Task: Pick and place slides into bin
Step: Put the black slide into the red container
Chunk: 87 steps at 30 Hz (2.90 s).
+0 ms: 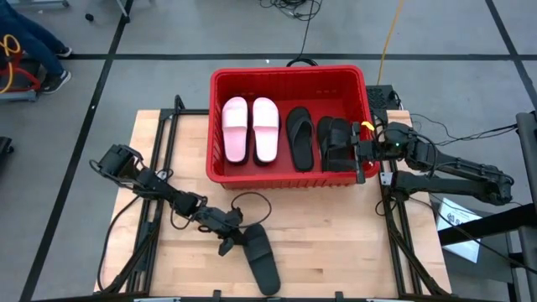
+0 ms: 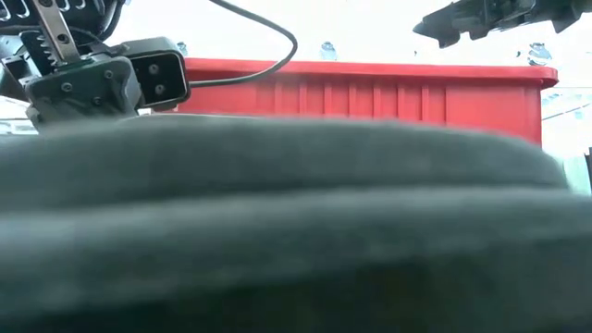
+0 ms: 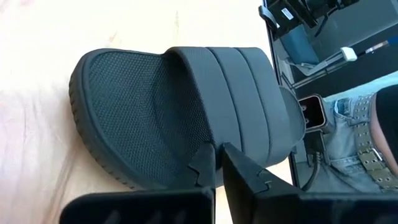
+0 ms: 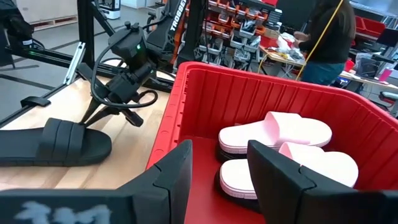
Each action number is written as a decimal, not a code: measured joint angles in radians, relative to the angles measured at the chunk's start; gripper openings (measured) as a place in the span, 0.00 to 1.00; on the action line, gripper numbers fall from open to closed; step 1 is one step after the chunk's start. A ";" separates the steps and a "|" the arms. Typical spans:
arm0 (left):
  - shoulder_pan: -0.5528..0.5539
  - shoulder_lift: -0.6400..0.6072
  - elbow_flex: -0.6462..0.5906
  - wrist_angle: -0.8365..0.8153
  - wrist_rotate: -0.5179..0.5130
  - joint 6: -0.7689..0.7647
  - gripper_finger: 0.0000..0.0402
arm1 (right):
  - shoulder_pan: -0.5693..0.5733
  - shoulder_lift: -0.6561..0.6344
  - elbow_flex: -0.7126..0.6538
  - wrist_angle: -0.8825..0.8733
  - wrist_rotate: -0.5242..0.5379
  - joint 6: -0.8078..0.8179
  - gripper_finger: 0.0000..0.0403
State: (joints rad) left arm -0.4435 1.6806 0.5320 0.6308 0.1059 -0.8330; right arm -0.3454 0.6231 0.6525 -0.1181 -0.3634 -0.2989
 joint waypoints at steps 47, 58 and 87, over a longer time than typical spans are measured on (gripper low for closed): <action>-0.009 0.013 0.000 0.030 0.025 -0.116 0.31 | 0.000 0.000 0.000 0.001 0.000 0.103 0.36; -0.010 0.139 -0.001 0.279 0.015 -0.163 0.31 | 0.000 0.000 0.000 0.002 0.000 0.103 0.36; -0.003 0.224 0.089 0.276 0.015 0.014 0.01 | 0.000 0.000 0.000 0.035 0.000 0.104 0.36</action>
State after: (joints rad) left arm -0.4461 1.9044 0.6205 0.9067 0.1205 -0.8190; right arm -0.3450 0.6228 0.6521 -0.0830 -0.3634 -0.1951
